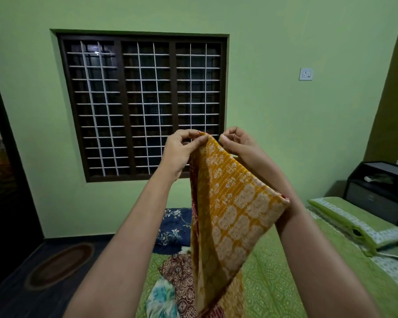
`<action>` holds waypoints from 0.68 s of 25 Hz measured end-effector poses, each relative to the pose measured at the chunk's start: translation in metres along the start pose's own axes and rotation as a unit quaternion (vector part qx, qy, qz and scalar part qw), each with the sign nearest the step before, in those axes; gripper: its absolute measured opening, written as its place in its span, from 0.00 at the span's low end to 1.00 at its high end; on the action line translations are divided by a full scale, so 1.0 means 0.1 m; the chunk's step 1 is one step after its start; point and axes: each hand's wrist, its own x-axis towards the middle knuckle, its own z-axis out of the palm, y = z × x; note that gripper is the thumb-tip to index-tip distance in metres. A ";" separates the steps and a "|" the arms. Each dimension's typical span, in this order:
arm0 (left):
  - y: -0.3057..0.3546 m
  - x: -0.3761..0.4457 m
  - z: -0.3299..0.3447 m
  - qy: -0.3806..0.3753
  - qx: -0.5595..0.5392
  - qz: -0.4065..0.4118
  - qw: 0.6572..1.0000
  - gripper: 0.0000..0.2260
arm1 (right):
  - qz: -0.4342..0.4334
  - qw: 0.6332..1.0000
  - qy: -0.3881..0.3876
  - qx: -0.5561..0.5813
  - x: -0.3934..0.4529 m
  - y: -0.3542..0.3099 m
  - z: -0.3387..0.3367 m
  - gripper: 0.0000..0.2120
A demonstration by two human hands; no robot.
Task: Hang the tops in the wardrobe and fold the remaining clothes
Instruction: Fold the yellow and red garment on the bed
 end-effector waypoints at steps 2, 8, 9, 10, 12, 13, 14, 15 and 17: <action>-0.16 0.06 -0.03 0.050 0.096 0.023 0.994 0.06 | 0.037 0.998 -0.045 -0.012 -0.12 -0.10 -0.10 0.16; -0.36 0.08 -0.09 0.106 0.195 -0.013 0.975 0.08 | 0.110 0.888 -0.129 -0.428 -0.27 0.17 -0.15 0.12; -0.39 0.07 -0.11 0.110 0.209 -0.014 0.972 0.07 | 0.090 0.896 -0.092 -0.426 -0.31 0.24 -0.13 0.15; -0.43 0.04 -0.14 0.118 0.216 -0.018 0.969 0.08 | 0.073 0.908 -0.056 -0.408 -0.34 0.30 -0.12 0.17; -0.47 -0.02 -0.21 0.124 0.211 -0.019 0.969 0.08 | 0.044 0.915 -0.008 -0.401 -0.41 0.37 -0.07 0.16; -0.48 -0.06 -0.24 0.117 0.206 -0.016 0.971 0.07 | 0.034 0.912 0.002 -0.409 -0.44 0.39 -0.05 0.14; -0.49 -0.10 -0.28 0.107 0.201 -0.016 0.973 0.08 | 0.024 0.910 0.004 -0.414 -0.48 0.42 -0.04 0.12; -0.51 -0.13 -0.31 0.101 0.192 -0.020 0.976 0.08 | 0.012 0.908 0.004 -0.419 -0.51 0.43 -0.02 0.13; -0.55 -0.19 -0.37 0.095 0.175 -0.033 0.979 0.09 | -0.019 0.899 -0.010 -0.437 -0.59 0.44 0.04 0.16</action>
